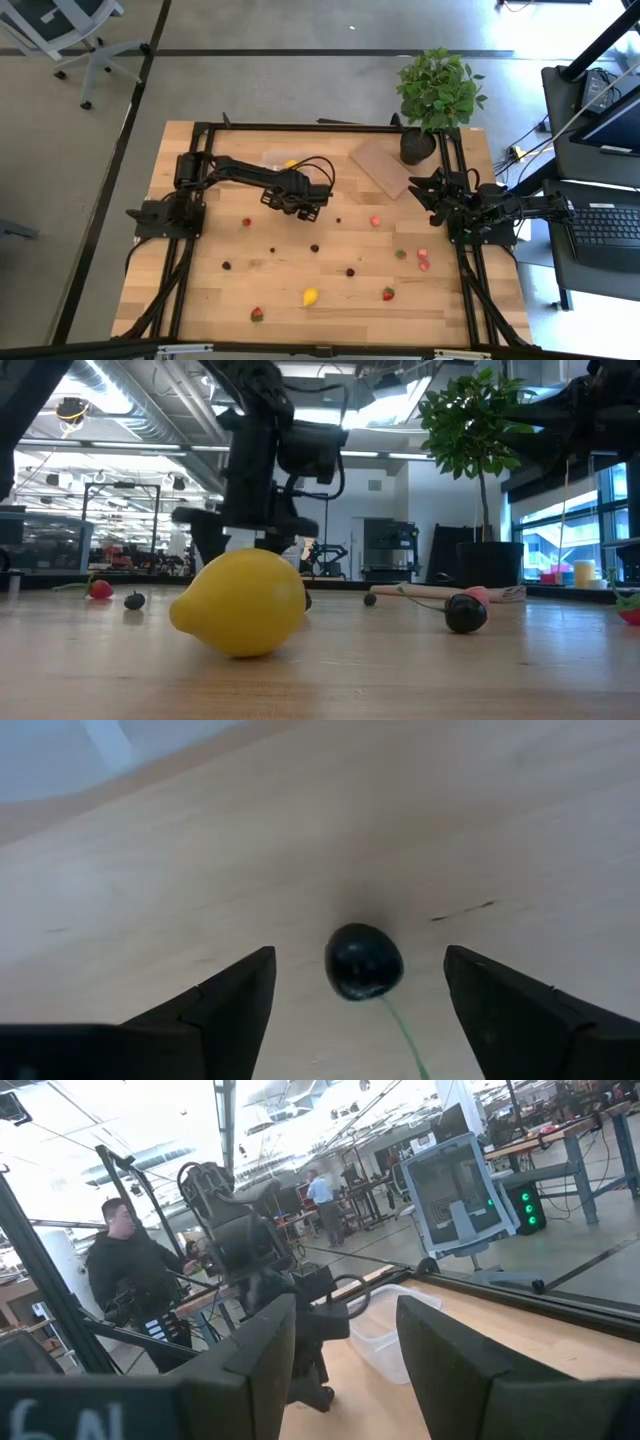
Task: Pick and placing Produce into tupperware
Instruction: Put the black cherry into the transparent bin
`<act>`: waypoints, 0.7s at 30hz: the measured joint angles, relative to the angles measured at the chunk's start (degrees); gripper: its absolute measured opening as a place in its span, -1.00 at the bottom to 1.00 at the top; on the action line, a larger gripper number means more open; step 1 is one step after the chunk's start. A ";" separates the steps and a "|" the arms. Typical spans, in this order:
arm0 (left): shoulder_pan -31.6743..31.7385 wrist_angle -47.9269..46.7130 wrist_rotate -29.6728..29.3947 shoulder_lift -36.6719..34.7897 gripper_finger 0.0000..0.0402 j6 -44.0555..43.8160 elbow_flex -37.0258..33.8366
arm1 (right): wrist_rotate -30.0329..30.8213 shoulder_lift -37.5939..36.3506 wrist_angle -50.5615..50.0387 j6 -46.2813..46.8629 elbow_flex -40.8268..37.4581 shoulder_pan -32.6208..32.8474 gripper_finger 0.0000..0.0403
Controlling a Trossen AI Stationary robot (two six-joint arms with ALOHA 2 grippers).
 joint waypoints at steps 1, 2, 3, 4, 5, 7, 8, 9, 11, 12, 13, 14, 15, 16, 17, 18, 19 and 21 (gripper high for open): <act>0.11 0.47 0.30 0.00 0.37 0.06 -0.62 | 0.00 0.00 0.00 0.03 0.00 0.01 -0.11; 0.23 0.96 0.50 -0.02 0.35 0.02 -1.03 | -0.02 0.01 0.00 0.02 0.00 0.02 -0.11; 0.31 1.52 0.49 -0.08 0.34 0.08 -1.34 | 0.00 0.02 -0.02 0.01 0.00 0.00 -0.11; 0.28 1.95 0.53 -0.10 0.32 0.07 -1.50 | 0.00 0.02 -0.02 0.02 0.00 0.01 -0.11; 0.28 2.28 0.51 -0.11 0.30 0.09 -1.54 | 0.00 0.00 -0.04 0.01 0.00 0.00 -0.11; 0.28 2.91 0.49 -0.11 0.26 0.58 -1.60 | 0.00 0.00 -0.03 0.01 0.02 0.02 -0.11; 0.28 3.16 0.49 -0.11 0.24 0.94 -1.60 | 0.00 0.00 -0.04 0.01 0.00 0.01 -0.11; 0.28 3.33 0.51 -0.11 0.22 0.94 -1.62 | 0.00 0.00 -0.04 -0.01 0.00 0.01 -0.11; 0.28 3.49 0.51 -0.11 0.17 0.97 -1.64 | 0.00 0.00 -0.04 -0.06 0.00 0.02 -0.11; 0.28 3.57 0.51 -0.11 0.14 1.03 -1.64 | 0.00 0.02 -0.06 -0.06 0.00 0.00 -0.11; 0.28 3.67 0.55 -0.11 0.11 1.06 -1.64 | 0.00 0.01 -0.05 -0.04 0.00 0.00 -0.11; 0.28 3.75 0.56 -0.11 0.08 1.06 -1.64 | 0.00 0.00 -0.04 -0.04 0.00 0.02 -0.11; 0.28 3.83 0.56 -0.11 0.06 1.07 -1.64 | 0.00 0.00 -0.07 -0.04 0.00 0.00 -0.11; 0.28 3.89 0.59 -0.10 0.03 1.07 -1.64 | 0.00 0.00 -0.05 -0.04 0.00 0.00 -0.11; 0.28 3.94 0.63 -0.09 0.00 1.07 -1.64 | 0.00 0.00 -0.07 -0.04 0.00 0.00 -0.11; 0.28 3.98 0.67 -0.09 -0.03 1.06 -1.64 | 0.00 0.01 -0.07 -0.02 0.00 0.00 -0.11; 0.26 4.03 0.69 -0.09 -0.05 1.07 -1.64 | 0.00 0.00 -0.07 -0.03 0.00 0.01 -0.11; 0.26 4.03 0.78 -0.07 -0.10 1.44 -1.62 | 0.00 0.01 -0.06 -0.02 0.00 0.01 -0.11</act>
